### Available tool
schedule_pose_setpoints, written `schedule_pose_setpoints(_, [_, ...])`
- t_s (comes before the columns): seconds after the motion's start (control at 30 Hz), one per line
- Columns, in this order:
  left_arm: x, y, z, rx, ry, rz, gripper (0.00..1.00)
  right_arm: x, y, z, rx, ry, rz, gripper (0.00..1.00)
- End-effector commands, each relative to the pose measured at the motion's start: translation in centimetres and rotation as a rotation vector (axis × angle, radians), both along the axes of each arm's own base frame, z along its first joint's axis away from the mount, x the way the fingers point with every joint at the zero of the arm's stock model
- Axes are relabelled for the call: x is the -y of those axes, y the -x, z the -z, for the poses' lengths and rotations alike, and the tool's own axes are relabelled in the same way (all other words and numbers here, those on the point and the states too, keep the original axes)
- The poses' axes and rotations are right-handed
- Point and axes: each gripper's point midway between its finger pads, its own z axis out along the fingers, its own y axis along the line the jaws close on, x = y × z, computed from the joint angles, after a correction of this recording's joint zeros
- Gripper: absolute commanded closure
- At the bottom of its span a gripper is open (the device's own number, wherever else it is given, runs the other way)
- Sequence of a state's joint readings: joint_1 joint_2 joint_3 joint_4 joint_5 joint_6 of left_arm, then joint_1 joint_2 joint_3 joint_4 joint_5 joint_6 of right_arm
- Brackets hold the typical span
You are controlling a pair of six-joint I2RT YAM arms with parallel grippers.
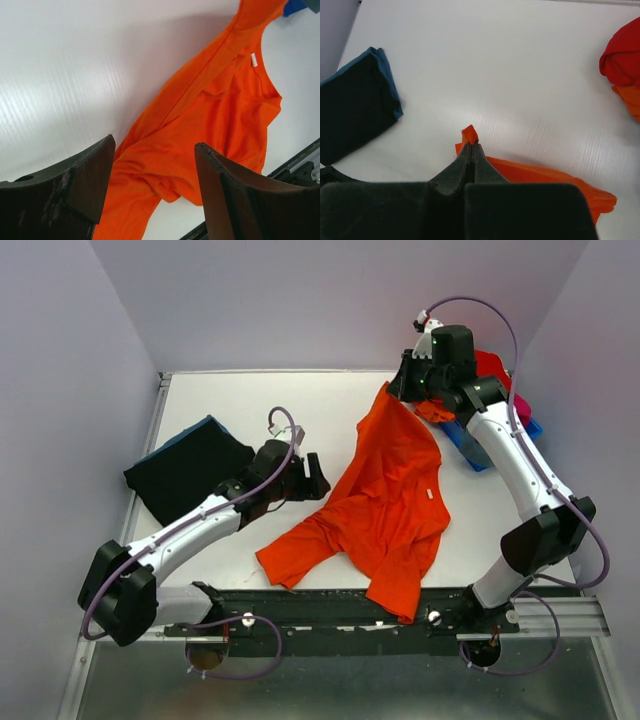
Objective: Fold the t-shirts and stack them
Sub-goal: Flatten out the tshirt
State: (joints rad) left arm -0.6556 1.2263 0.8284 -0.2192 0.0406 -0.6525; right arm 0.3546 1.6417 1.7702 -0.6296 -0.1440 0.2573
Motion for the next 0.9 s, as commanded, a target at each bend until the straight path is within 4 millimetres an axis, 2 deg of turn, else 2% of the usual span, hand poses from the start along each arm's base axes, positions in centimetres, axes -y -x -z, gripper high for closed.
schedule_pose_setpoints(0.0, [3.3,-2.5,-3.7,0.173,0.098,0.11,0.23,-0.1,0.4,-0.4,0.005,0.022,-0.035,0.99])
schedule_pose_setpoints(0.07, [4.7,-2.9,-4.1,0.199,0.117,0.168,0.23,-0.2,0.4,-0.2,0.001,0.023,-0.041,0.99])
schedule_pose_setpoints(0.17, [6.1,-3.6,-2.7,0.16,0.112,0.209,0.23,-0.6,0.2,0.0,-0.01,0.017,-0.059,0.99])
schedule_pose_setpoints(0.27, [7.0,-3.8,-0.7,0.11,0.089,0.231,0.27,-0.6,-0.2,0.2,-0.023,0.016,-0.057,0.99])
schedule_pose_setpoints(0.33, [7.0,-4.1,0.6,0.083,0.06,0.218,0.29,-0.6,-0.3,0.4,-0.031,0.012,-0.058,0.99])
schedule_pose_setpoints(0.43, [7.2,-4.1,2.2,0.042,0.035,0.23,0.37,-0.5,-0.4,0.4,-0.033,0.008,-0.056,0.99])
schedule_pose_setpoints(0.6, [7.4,-3.2,3.2,0.018,0.029,0.241,0.41,0.3,-0.7,0.4,-0.04,-0.002,-0.035,0.99])
schedule_pose_setpoints(0.73, [7.7,-2.5,4.5,-0.016,0.021,0.254,0.5,0.4,-0.6,0.1,-0.041,-0.021,-0.037,0.99])
schedule_pose_setpoints(0.8, [7.8,-2.3,5.3,-0.041,0.021,0.263,0.5,0.4,-0.6,-0.3,-0.036,-0.031,-0.04,0.99])
schedule_pose_setpoints(0.87, [8.0,-2.1,5.5,-0.054,0.025,0.273,0.59,0.5,-0.6,-0.5,-0.035,-0.036,-0.036,0.99])
